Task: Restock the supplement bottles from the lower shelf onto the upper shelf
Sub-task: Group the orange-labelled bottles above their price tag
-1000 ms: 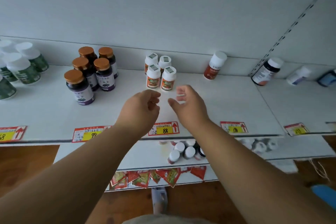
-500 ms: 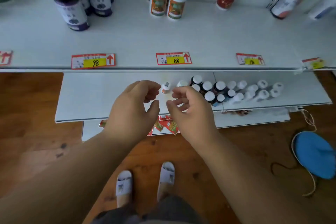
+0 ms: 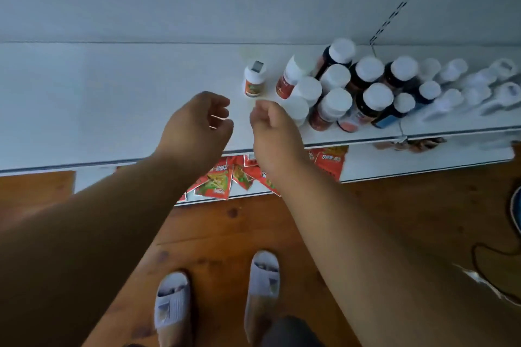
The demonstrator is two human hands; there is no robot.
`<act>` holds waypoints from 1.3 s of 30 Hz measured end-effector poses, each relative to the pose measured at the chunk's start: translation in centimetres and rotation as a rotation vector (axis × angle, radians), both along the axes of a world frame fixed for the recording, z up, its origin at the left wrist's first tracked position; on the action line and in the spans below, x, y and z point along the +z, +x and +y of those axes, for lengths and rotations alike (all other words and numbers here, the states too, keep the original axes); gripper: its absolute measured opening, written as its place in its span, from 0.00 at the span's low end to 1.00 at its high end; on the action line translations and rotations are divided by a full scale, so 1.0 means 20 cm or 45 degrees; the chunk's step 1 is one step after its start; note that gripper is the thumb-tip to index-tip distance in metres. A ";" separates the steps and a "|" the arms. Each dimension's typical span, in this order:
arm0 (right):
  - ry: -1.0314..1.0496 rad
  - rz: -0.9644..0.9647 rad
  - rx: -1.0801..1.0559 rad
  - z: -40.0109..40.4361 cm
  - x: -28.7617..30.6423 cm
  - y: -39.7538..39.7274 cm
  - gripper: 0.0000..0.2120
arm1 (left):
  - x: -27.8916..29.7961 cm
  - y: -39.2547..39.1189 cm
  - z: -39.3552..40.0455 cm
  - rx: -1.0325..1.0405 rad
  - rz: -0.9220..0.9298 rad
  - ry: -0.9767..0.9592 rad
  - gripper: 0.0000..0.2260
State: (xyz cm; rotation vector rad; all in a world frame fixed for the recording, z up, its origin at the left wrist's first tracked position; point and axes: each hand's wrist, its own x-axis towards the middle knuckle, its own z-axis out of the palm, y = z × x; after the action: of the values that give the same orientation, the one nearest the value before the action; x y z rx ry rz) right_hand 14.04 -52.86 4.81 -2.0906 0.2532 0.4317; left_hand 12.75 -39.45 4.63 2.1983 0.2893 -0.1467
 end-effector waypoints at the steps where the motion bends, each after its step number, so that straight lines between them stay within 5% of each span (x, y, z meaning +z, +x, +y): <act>1: -0.020 -0.022 0.001 0.01 -0.07 0.03 0.17 | -0.06 0.06 -0.01 0.030 -0.005 -0.017 0.14; 10: -0.282 -0.155 0.032 0.07 -0.41 0.12 0.20 | -0.28 0.57 -0.13 -0.011 0.018 -0.084 0.30; 18: -0.180 -0.277 -0.054 0.08 -0.48 0.19 0.20 | -0.35 0.63 -0.09 -0.081 -0.082 0.007 0.16; 23: -0.079 -0.142 -0.013 0.15 -0.40 0.15 0.24 | -0.28 0.52 0.11 -0.218 0.126 0.077 0.11; 29: 0.150 -0.052 0.022 0.23 -0.15 -0.07 0.21 | -0.02 0.24 0.26 -0.115 0.350 -0.275 0.11; 35: 0.223 0.030 0.018 0.15 0.43 -0.35 0.14 | 0.46 -0.22 0.26 0.096 0.408 -0.707 0.09; 39: 0.261 0.026 0.012 0.06 0.86 -0.55 0.13 | 0.90 -0.48 0.21 0.079 0.384 -0.991 0.22</act>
State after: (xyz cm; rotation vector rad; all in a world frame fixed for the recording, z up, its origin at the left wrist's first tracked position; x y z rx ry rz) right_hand 3.01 -51.60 22.07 -1.8885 0.2027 0.4652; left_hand 3.20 -35.25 22.72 1.3901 0.3876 -0.4733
